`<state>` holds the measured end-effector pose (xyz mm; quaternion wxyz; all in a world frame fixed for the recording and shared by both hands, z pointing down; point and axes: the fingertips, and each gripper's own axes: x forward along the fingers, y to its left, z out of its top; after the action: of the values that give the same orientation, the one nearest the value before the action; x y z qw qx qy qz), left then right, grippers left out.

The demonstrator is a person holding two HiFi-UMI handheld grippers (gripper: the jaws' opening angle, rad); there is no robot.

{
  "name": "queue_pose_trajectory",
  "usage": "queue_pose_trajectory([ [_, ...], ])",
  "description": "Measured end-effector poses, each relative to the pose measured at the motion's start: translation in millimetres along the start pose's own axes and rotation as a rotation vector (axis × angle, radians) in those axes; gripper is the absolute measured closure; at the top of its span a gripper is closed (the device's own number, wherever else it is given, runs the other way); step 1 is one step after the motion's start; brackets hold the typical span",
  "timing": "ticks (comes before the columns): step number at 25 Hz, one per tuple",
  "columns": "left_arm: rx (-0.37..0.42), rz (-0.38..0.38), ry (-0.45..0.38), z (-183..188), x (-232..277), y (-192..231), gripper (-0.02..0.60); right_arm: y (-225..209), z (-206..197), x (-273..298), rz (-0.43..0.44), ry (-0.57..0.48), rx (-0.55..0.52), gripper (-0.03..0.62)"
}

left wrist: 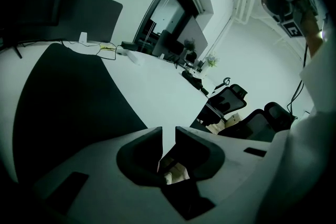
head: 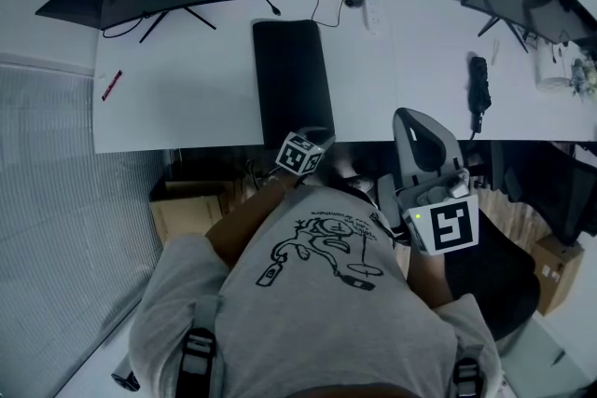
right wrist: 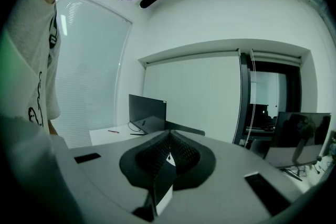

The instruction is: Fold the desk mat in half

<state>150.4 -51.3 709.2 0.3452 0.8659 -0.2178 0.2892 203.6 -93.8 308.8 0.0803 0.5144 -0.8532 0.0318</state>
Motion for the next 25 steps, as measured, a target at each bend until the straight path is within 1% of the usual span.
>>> queue_pose_trajectory([
  [3, 0.002, 0.003, -0.043, 13, -13, 1, 0.497, 7, 1, 5, 0.005, 0.001, -0.003, 0.588],
  [9, 0.01, 0.019, -0.155, 47, -45, 5, 0.499, 18, 3, 13, 0.008, 0.003, -0.009, 0.588],
  [16, 0.023, 0.057, -0.275, 86, -88, 15, 0.514, 36, 5, 27, 0.024, 0.005, -0.012, 0.588],
  [25, 0.069, 0.108, -0.411, 127, -147, 22, 0.529, 56, 10, 45, 0.046, 0.0, -0.025, 0.588],
])
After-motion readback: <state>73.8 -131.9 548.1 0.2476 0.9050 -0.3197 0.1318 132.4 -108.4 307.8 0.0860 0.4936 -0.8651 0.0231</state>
